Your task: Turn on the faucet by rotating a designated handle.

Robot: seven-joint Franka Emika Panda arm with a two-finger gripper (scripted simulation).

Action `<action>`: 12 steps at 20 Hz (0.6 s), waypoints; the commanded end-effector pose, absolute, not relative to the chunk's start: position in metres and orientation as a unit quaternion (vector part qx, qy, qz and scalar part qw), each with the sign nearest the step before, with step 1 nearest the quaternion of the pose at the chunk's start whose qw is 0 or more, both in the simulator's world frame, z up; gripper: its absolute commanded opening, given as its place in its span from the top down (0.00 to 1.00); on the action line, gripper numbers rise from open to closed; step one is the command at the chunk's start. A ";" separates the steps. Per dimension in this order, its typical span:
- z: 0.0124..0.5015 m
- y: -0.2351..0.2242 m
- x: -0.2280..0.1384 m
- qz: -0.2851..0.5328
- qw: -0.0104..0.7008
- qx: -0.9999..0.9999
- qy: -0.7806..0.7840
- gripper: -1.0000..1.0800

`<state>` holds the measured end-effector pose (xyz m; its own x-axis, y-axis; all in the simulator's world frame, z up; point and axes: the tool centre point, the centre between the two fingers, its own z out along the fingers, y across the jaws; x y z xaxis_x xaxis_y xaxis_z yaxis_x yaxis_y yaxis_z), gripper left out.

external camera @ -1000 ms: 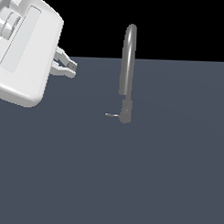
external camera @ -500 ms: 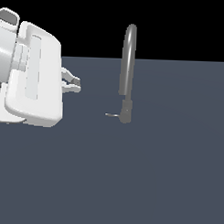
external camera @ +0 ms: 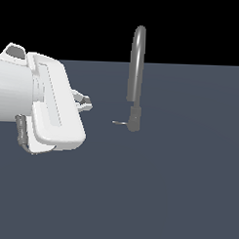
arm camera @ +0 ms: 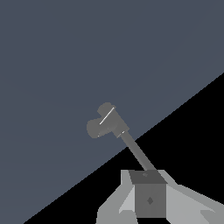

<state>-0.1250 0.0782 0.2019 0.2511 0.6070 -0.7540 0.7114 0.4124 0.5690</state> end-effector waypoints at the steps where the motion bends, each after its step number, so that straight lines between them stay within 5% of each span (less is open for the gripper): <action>1: 0.194 0.076 -0.122 -0.045 0.588 0.518 0.619 1.00; 12: 0.159 0.064 -0.109 -0.047 0.628 0.420 0.654 1.00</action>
